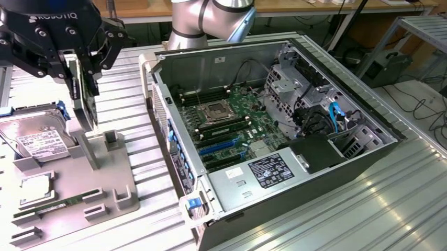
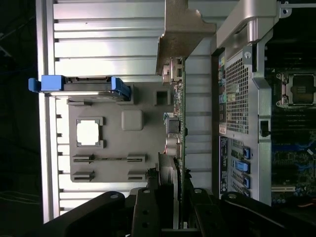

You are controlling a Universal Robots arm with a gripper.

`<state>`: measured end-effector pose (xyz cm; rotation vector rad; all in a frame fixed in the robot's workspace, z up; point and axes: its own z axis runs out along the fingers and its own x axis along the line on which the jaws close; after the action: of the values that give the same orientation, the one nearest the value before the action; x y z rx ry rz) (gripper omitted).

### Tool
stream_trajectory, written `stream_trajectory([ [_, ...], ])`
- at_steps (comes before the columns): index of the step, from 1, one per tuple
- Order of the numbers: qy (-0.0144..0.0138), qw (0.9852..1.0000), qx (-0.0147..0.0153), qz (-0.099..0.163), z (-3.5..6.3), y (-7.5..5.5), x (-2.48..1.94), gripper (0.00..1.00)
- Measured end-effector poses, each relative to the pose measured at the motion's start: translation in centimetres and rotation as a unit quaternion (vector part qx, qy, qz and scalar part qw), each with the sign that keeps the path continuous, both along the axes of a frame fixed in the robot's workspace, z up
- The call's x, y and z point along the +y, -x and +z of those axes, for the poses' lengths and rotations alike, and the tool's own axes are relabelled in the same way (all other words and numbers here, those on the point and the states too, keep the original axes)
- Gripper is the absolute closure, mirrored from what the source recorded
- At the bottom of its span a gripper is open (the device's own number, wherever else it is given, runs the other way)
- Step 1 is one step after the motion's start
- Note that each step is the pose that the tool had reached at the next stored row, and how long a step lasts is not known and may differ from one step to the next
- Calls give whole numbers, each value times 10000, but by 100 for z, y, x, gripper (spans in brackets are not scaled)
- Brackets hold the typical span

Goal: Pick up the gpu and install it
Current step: 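Pick up the gpu and move the gpu toward the slot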

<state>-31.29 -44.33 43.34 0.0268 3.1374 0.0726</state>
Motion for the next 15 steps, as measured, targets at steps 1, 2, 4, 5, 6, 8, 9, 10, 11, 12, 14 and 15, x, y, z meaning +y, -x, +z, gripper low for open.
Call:
stream_trajectory([
  [1,-4,10000,0,0,24,0,0,72],
  [2,-8,10000,0,0,37,0,0,72],
  [4,-19,10000,0,0,67,0,0,72],
  [5,-24,10000,0,0,82,0,0,72],
  [6,-29,10000,-1,0,95,0,0,72],
  [8,-36,10000,0,0,117,0,0,72],
  [9,-39,10000,0,0,129,0,0,72],
  [10,-41,10000,0,0,139,0,0,72],
  [11,-43,10000,0,0,151,0,0,72],
  [12,-45,10000,0,0,163,0,0,72],
  [14,-47,10000,0,0,189,0,0,72],
  [15,-48,10000,0,0,203,0,0,72],
])
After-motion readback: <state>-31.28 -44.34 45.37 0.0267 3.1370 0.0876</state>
